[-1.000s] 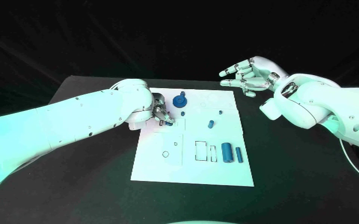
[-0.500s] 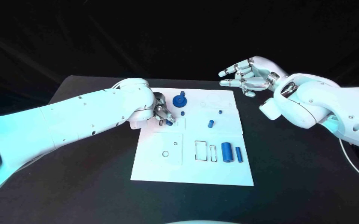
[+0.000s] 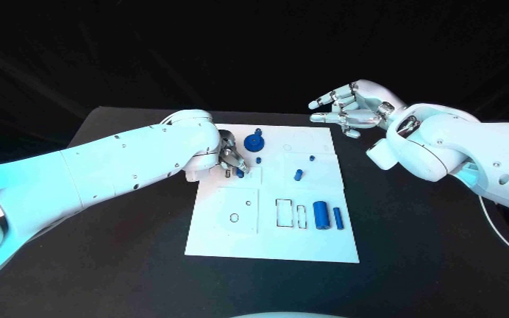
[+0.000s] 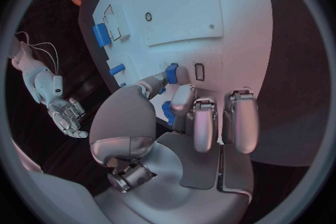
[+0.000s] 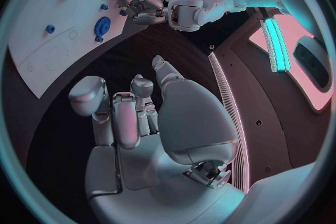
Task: Assemble the parts on the task board
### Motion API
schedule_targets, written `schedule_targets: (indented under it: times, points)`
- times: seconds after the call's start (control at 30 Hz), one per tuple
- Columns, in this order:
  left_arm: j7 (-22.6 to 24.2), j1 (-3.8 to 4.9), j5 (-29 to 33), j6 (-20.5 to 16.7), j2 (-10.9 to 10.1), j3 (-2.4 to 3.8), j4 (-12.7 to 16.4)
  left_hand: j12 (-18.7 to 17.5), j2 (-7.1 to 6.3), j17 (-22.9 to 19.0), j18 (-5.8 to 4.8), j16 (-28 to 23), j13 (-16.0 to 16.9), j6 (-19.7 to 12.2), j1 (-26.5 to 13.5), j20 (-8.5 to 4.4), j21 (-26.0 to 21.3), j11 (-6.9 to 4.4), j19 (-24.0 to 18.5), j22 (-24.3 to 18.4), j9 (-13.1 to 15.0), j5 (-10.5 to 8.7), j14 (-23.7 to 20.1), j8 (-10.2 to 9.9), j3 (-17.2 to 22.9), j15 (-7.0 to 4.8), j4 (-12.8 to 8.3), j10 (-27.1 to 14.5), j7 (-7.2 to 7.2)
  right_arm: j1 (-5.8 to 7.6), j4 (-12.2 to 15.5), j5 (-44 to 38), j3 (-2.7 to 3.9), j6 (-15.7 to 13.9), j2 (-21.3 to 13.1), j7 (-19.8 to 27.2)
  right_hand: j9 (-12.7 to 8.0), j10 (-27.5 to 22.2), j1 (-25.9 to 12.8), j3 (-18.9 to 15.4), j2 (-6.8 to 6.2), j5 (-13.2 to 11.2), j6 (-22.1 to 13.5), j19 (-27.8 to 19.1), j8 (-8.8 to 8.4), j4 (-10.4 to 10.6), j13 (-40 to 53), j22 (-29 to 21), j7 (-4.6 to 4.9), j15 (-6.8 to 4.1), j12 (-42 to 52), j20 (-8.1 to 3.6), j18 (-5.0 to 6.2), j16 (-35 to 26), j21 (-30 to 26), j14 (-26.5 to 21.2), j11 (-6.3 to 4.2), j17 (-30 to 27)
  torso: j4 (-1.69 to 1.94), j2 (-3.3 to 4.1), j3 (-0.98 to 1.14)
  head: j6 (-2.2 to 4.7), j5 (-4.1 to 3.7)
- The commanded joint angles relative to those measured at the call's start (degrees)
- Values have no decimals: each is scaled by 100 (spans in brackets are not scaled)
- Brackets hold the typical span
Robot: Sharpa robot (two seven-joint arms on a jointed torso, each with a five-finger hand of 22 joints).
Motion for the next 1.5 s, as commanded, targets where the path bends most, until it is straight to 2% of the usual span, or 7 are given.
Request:
schedule_targets:
  times: [0.03, 0.5, 0.77, 1.07, 1.3, 1.4, 1.5]
  points:
    - [-131, -50, 65, 88, 30, -35, -12, -9, -8, 1510, -117, 27, -13, 20, -75, -35, 20, -17, 378, 890, 34, -43, 593, 10, -150, -44, 40, 32, -1, -5, 2, 182, 0, 291, 10, -87, 6, -101, -41, -58, 49, -56, -65, -94, 35, 7, -58, -124, 5, -18, -71, 14, 59, -69, -90, 251, -2, 87, 8, -3, -2, -8, -12]
    - [-125, -50, 95, 109, 43, -37, -66, 2, -7, 1510, -123, 27, -19, 57, -217, -51, 28, -23, 391, 919, 67, -49, 593, 28, -863, -55, 217, 52, -8, -4, -4, 269, -1, 426, 9, -131, 1, -219, -78, -127, 65, -105, -141, -212, 33, 42, -178, -386, 23, -2, -193, 28, 103, -212, -272, 197, 15, -66, 2, -6, 3, -1, -13]
    - [-115, -50, 95, 24, 19, -35, -61, -13, -45, 1510, -122, 27, -46, 75, -351, -50, 18, -20, 392, 920, 69, -66, 593, 19, -1426, -51, 418, 45, -5, -4, -6, 271, -2, 416, 3, -123, 0, -261, -78, -144, 68, -114, -164, -238, 32, 46, -222, -447, 28, 2, -238, 32, 113, -246, -316, 184, 20, -100, 5, -5, -3, 3, -10]
    - [-71, -46, 96, -127, -70, 19, -7, -45, -86, 1510, -118, 27, -92, 68, -361, -59, 0, -27, 390, 912, 48, -127, 593, 17, -2058, -59, 624, 24, -15, -4, -22, 271, -4, 417, 6, -111, -1, -351, -73, -164, 76, -124, -190, -280, 32, 49, -322, -543, 34, 8, -346, 37, 128, -291, -384, 166, 27, -145, 5, -6, -3, 1, -18]
    - [-38, -11, 100, -190, -166, 131, 91, -47, 11, 1510, -124, 27, -114, 40, -277, -58, 13, -23, 401, 942, 16, -415, 593, 43, -2660, -57, 912, 9, -10, -4, -44, 271, -8, 399, 8, -100, 0, -395, -67, -169, 80, -126, -198, -293, 34, 48, -373, -571, 36, 10, -401, 39, 133, -306, -405, 160, 28, -159, 9, -6, -4, 4, -14]
    - [-20, 22, 203, -116, -223, 220, 166, -46, 13, 1510, -124, 27, -114, 40, -274, -58, 13, -23, 401, 942, 15, -416, 593, 43, -2666, -57, 915, 9, -10, -5, -60, 270, -10, 396, 17, -96, 0, -408, -65, -170, 82, -126, -199, -294, 35, 48, -389, -574, 36, 10, -419, 40, 133, -304, -408, 161, 29, -155, 2, -2, -2, 14, -3]
    - [-12, 74, 285, 26, -278, 292, 226, -48, 94, 1510, -121, 27, -127, 22, -142, -56, 2, -20, 399, 936, 0, -419, 593, 54, -2873, -55, 1007, -3, -6, -6, -75, 269, -13, 396, 26, -93, 0, -408, -65, -170, 82, -126, -199, -294, 35, 48, -389, -574, 36, 10, -419, 40, 133, -304, -408, 161, 29, -155, -3, -2, -3, 19, 1]
